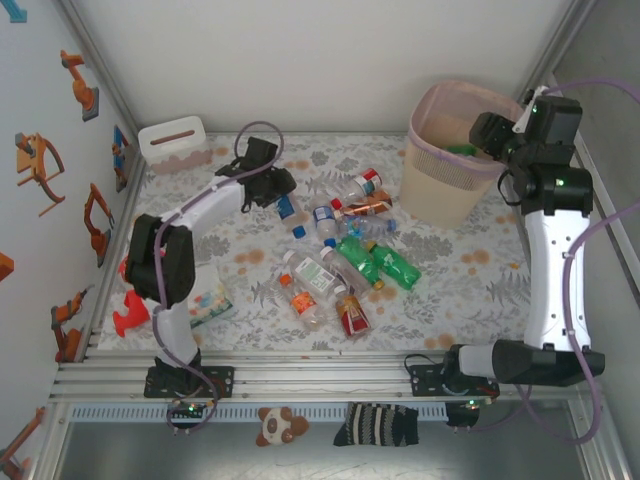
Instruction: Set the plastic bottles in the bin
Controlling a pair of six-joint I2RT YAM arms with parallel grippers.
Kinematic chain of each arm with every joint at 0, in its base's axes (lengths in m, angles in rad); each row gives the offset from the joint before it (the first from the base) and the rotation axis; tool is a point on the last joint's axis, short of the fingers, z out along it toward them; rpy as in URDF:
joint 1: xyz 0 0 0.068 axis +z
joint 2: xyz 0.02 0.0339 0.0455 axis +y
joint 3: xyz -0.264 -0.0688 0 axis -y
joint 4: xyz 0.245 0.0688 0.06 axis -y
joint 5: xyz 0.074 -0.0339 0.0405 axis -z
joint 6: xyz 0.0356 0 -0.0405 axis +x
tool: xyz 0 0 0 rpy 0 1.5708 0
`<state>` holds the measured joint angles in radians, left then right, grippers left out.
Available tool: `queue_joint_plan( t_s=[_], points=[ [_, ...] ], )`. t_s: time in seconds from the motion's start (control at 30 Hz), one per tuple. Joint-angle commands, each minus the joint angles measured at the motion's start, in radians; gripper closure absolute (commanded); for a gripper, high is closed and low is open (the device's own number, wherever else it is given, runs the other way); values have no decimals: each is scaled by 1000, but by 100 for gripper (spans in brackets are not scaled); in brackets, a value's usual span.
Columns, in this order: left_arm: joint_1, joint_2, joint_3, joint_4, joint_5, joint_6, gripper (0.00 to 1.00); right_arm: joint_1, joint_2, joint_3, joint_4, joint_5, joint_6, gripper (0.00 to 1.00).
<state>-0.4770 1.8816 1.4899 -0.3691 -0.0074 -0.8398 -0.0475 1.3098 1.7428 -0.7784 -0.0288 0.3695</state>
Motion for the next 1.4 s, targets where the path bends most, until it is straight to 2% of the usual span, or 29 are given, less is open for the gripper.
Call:
queue_joint_plan(
  t_s=[0.0,0.27,0.4,0.53,0.7,0.8,1.03,1.2,1.37],
  points=[
    [-1,-108,-68,149,35,69,50,-5,-54,-55,126,-133,-31,26],
    [-7,-335,-215,373,167,156,51,-5,-148,-222,344,-505,-49,29],
    [-11,-451,-277,483,266,232,50,0,-163,-302,494,-720,-7,31],
    [-14,-532,-313,595,420,281,49,37,-173,-365,632,-842,36,31],
    [-26,-584,-319,723,615,284,48,156,-185,-417,741,-903,6,30],
    [-39,-598,-315,798,685,263,47,253,-183,-424,758,-917,-36,28],
    [-76,-601,-285,947,790,208,48,460,-126,-443,887,-899,-36,25],
    [-105,-602,-267,1005,845,180,47,538,-76,-418,889,-880,-86,21],
    [-125,-609,-259,1023,875,179,47,578,-23,-398,881,-926,-105,19]
  ],
)
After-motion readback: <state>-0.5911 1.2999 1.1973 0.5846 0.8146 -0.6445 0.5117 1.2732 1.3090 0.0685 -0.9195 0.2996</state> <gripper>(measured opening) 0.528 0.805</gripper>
